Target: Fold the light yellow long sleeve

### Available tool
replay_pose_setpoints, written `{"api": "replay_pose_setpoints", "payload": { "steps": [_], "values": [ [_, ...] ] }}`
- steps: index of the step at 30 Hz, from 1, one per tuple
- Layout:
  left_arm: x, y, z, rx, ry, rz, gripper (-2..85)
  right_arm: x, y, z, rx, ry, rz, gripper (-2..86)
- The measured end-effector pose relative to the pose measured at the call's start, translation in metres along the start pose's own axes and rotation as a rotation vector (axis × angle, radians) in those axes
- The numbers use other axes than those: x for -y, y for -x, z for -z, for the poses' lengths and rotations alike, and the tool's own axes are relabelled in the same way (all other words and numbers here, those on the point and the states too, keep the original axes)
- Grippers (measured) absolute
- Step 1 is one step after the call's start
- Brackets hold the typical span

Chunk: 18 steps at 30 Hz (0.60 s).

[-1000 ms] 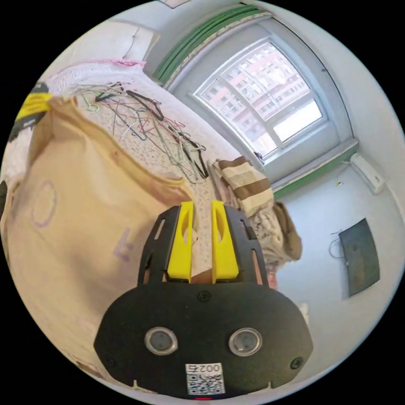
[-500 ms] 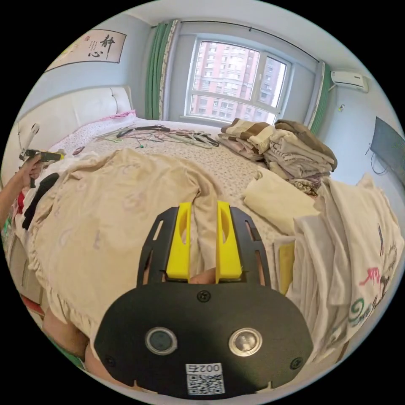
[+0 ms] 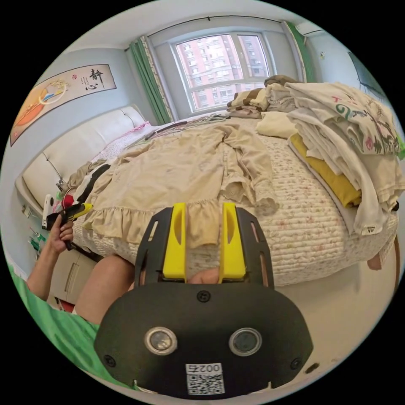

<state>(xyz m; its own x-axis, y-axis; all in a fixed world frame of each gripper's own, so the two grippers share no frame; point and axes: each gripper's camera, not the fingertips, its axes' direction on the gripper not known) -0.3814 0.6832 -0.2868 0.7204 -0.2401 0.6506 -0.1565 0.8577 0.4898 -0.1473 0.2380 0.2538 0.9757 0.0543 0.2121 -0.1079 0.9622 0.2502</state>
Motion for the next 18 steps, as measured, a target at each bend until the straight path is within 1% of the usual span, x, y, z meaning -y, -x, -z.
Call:
{"api": "replay_pose_setpoints", "payload": {
  "steps": [2, 4, 7, 8, 9, 10, 15, 18],
  "values": [
    [0.002, 0.001, -0.008, 0.101, 0.047, 0.020, 1.6, -0.004, -0.001, -0.007, -0.005, 0.035, -0.001, 13.1],
    [0.003, 0.003, -0.011, 0.148, 0.058, 0.039, 0.4, -0.012, -0.004, -0.018, -0.015, 0.083, -0.016, 13.0],
    [0.005, 0.005, -0.004, 0.149, 0.051, 0.043, -0.9, -0.024, -0.007, -0.017, -0.016, 0.069, -0.033, 10.9],
    [0.008, 0.008, -0.001, 0.133, 0.064, 0.050, -0.9, -0.026, -0.007, -0.014, -0.032, 0.080, -0.034, 8.4],
    [0.009, 0.009, 0.001, 0.124, 0.072, 0.053, -0.9, -0.027, -0.006, -0.009, 0.011, 0.092, 0.003, 3.4],
    [0.013, 0.010, 0.005, 0.104, 0.085, 0.057, -0.9, -0.026, -0.006, -0.005, 0.045, 0.098, 0.013, 0.9],
    [0.022, 0.001, 0.035, 0.093, 0.061, 0.031, -0.9, -0.029, -0.007, 0.051, 0.001, 0.009, 0.018, -0.8],
    [0.025, -0.007, 0.043, 0.102, 0.074, -0.007, -0.9, -0.034, -0.007, 0.063, -0.031, 0.041, 0.024, -0.9]
  ]
}}
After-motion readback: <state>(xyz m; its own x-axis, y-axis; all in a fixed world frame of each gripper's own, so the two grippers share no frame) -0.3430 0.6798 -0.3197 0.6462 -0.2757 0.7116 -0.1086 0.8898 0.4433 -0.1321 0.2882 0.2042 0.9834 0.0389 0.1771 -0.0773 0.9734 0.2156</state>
